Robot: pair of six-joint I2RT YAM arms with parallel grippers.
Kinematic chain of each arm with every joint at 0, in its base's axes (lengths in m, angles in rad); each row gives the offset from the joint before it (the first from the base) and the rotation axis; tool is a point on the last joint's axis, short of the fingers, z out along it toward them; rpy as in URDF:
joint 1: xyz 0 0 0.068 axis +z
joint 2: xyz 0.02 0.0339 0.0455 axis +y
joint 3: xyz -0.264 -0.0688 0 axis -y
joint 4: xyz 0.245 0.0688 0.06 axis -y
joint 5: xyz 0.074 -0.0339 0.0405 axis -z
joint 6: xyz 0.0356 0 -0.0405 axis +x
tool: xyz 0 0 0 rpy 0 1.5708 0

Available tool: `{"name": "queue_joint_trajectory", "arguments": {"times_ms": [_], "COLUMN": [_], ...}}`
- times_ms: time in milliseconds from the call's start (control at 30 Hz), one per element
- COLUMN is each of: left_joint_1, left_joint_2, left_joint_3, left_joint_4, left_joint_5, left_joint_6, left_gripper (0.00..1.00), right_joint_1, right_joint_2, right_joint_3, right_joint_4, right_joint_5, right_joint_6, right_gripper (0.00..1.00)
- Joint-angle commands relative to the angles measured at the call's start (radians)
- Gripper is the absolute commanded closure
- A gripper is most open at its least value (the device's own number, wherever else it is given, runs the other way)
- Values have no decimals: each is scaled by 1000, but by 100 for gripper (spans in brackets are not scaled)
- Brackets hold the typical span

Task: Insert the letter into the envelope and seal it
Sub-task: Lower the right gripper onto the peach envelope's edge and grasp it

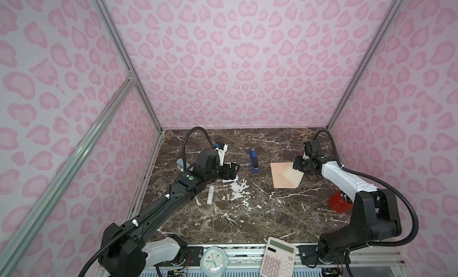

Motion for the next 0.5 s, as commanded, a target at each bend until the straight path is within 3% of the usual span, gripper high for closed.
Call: {"name": "queue_joint_trajectory", "arguments": {"times_ms": [0,467], "left_joint_1": [-30,-66], "left_joint_2": [4,50], "left_joint_3": [-5,12], "left_joint_4": [81,95], "left_joint_5": [19,10], "left_joint_6": [4,-4], "left_gripper": [12,11], "right_joint_1": [-27,-124], "right_joint_2": [23,87], "right_joint_3": [-15,-102], "right_joint_4": [21,156], "right_joint_5": [-25,-166], "right_joint_6": [40,67], "right_gripper": [43,43]}}
